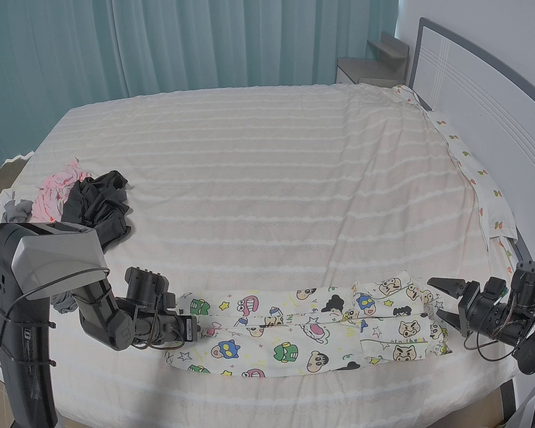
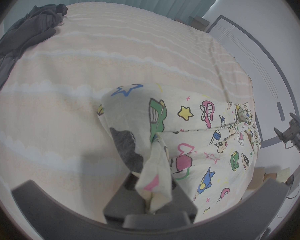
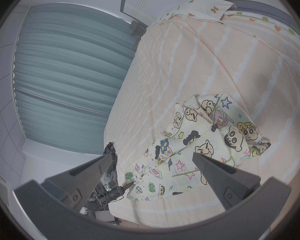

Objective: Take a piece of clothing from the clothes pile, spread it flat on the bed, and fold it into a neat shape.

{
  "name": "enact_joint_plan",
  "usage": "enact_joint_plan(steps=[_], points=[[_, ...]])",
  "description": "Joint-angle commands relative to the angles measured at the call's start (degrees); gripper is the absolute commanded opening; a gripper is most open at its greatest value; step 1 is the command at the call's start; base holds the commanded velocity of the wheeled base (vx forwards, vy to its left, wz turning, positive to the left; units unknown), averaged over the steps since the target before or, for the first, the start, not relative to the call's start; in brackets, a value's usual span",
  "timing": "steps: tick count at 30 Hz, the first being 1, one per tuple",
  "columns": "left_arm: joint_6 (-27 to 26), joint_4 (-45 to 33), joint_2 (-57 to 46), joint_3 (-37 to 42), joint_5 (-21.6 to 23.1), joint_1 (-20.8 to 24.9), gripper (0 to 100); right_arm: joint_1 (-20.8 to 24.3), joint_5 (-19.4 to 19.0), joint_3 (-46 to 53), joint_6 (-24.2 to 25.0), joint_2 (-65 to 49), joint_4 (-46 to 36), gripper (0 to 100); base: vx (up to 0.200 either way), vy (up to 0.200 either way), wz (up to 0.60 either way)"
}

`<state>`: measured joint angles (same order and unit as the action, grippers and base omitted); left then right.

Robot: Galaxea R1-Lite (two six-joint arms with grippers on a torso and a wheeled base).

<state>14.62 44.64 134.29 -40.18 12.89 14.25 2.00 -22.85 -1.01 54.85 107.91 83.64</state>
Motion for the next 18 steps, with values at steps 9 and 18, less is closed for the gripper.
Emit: enact_joint_plan(steps=[9,18], points=[[-0.1,-0.3,-4.7,2.9,0.0,-3.4,0,0.0,0.0,1.0,0.0,0.1,0.0,100,0.000,0.000,0.00],[-0.4,0.0,-6.8,6.0,2.1,-7.5,0,0.0,-0.1,1.0,0.1,0.1,-0.1,100,0.000,0.000,0.00]])
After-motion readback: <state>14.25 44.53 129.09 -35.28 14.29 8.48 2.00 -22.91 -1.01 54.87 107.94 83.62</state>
